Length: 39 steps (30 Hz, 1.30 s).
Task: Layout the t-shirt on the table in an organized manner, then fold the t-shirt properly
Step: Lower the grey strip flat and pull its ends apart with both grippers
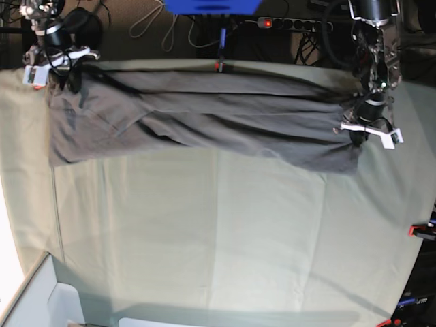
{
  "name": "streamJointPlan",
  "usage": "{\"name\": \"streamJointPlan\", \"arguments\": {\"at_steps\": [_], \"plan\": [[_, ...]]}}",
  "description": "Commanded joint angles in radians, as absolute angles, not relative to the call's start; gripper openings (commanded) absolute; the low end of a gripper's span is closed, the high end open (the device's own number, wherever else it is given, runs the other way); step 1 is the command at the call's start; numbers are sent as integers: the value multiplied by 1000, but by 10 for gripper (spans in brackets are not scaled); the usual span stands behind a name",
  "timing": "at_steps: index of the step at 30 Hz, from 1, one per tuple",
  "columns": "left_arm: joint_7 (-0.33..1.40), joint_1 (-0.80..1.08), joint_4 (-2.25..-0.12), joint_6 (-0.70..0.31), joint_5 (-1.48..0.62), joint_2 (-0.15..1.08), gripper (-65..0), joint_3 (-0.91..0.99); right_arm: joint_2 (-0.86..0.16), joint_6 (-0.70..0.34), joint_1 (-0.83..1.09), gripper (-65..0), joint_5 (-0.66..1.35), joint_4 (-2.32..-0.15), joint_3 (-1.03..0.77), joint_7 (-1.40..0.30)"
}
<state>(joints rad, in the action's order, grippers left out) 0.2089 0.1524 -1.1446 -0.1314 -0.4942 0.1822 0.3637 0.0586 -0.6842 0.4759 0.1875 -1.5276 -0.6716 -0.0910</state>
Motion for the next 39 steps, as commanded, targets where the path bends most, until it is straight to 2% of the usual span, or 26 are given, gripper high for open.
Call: {"name": "streamJointPlan", "arguments": {"at_steps": [1,4,6,13,39], "plan": [[231,170,-1170,-134,-492,185,-633,363,62,-698,483,-571,202,-1564,-676,-64],[231,205,-1239,-134,-492,185,-650,366,90,-698,498,-628,200,-1624,-682,-64],[236,229,-1291,-134,-492,176,-650,398,91,-698,518,-640,200,-1661,-674,-64],[237,268,-1353,-134,-492,154,-650,489,120,-698,552,-642,205,-1747,-653,-64],[231,300,-1359,-134,-492,160,-650,504,157,-698,616,-644,183,-1751,-656,-58]]}}
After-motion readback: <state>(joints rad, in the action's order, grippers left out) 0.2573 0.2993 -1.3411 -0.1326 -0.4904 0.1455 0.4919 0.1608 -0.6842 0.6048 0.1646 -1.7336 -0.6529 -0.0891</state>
